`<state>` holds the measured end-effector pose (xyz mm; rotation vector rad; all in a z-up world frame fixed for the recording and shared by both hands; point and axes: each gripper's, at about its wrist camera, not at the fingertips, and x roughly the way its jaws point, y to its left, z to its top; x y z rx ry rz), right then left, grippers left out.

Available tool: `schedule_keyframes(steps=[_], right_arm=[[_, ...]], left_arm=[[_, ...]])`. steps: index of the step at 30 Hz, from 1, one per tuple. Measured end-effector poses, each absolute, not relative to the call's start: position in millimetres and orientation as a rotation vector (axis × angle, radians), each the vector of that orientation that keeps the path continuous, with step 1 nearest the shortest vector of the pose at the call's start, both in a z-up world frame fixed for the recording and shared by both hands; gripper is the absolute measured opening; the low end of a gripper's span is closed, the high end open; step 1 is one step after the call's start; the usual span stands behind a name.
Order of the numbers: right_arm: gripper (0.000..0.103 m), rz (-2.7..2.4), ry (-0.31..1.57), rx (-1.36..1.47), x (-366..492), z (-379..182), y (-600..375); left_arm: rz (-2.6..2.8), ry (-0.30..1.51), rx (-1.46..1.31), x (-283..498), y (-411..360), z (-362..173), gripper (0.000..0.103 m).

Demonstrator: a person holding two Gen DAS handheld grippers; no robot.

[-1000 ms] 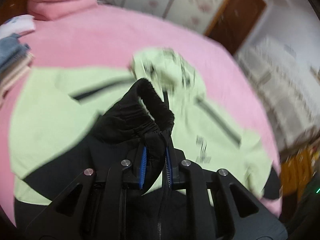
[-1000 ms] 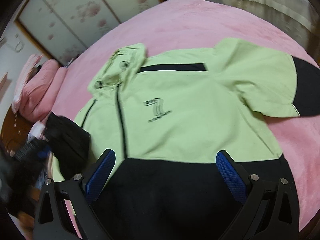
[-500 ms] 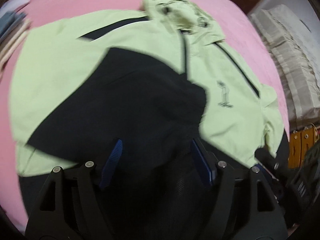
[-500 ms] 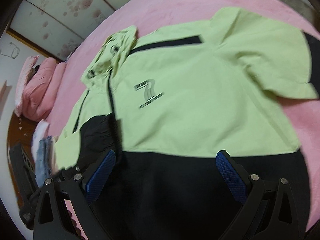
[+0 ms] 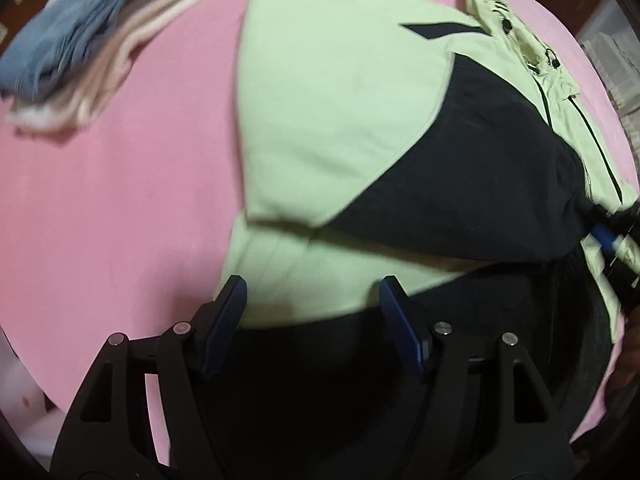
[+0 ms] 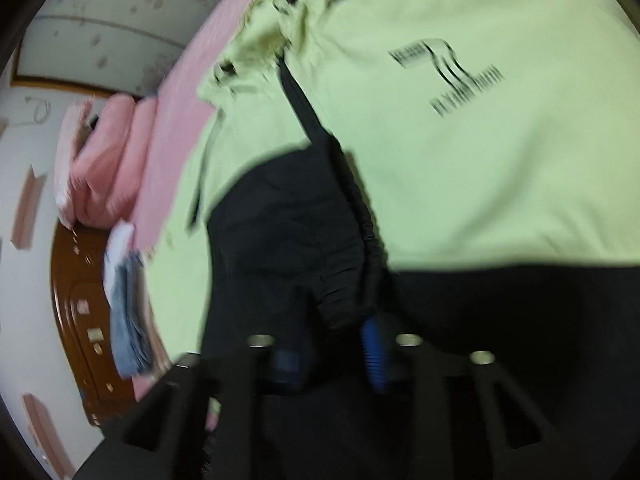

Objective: Fold large clothes

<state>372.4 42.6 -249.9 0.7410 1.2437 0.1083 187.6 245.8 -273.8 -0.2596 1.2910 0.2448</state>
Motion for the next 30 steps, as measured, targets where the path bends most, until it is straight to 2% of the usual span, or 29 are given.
schedule_keyframes(steps=[9, 14, 15, 17, 21, 25, 30], right_arm=[[0.010, 0.317, 0.875, 0.561, 404.3, -147.9, 67.7], [0.010, 0.198, 0.778, 0.578, 387.8, -129.8, 31.7], [0.010, 0.153, 0.784, 0.581, 383.1, -132.1, 21.3], [0.010, 0.038, 0.816, 0.574, 377.9, -150.0, 2.7], [0.010, -0.195, 0.890, 0.530, 368.3, -188.4, -39.4], [0.011, -0.271, 0.978, 0.525, 381.6, -233.7, -64.6], [0.012, -0.251, 0.920, 0.350, 400.1, -233.5, -52.5]], left_arm=[[0.289, 1.196, -0.260, 210.3, 275.6, -259.5, 0.067], [0.283, 1.178, -0.314, 213.5, 296.2, -264.9, 0.067], [0.285, 1.182, -0.308, 211.8, 299.6, -266.7, 0.065], [0.318, 1.198, -0.316, 209.3, 308.9, -273.5, 0.051], [0.356, 1.205, -0.487, 205.2, 336.7, -289.5, 0.040], [0.343, 1.202, -0.484, 199.1, 344.4, -286.4, 0.039], [0.224, 1.160, -0.495, 190.0, 341.6, -265.7, 0.038]])
